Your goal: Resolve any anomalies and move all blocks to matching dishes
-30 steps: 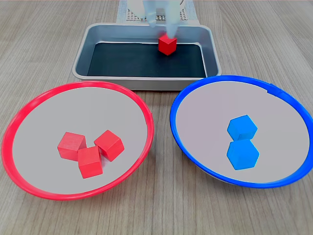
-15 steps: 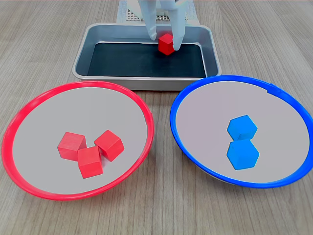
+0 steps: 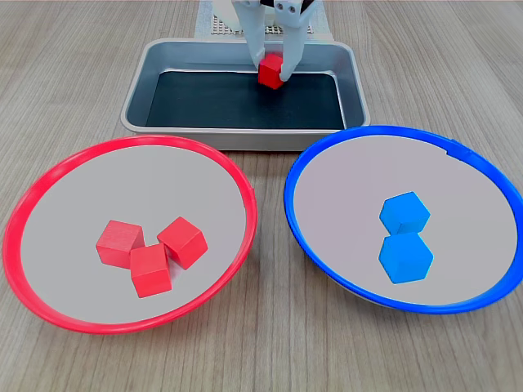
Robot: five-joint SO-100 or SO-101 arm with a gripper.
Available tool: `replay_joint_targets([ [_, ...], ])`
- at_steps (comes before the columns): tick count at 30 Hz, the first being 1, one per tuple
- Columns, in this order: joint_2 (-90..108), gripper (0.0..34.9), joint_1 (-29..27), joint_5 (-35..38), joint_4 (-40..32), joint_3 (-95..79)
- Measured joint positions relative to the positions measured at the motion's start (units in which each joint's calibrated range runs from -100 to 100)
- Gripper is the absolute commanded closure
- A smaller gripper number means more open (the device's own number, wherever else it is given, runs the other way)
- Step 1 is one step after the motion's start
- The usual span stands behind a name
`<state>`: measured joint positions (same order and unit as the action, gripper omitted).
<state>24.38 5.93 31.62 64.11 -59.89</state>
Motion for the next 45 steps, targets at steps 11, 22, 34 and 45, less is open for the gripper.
replay_joint_targets([
  [11, -4.77, 34.7, -3.63, -8.79, -5.95, 17.60],
  [22, -28.90, 34.7, -12.12, -12.06, -13.30, 51.63],
  [34, -38.70, 17.6, -17.52, -3.96, -17.94, 55.17],
  [45, -20.97, 34.8, -16.02, -8.06, -28.55, 36.21],
])
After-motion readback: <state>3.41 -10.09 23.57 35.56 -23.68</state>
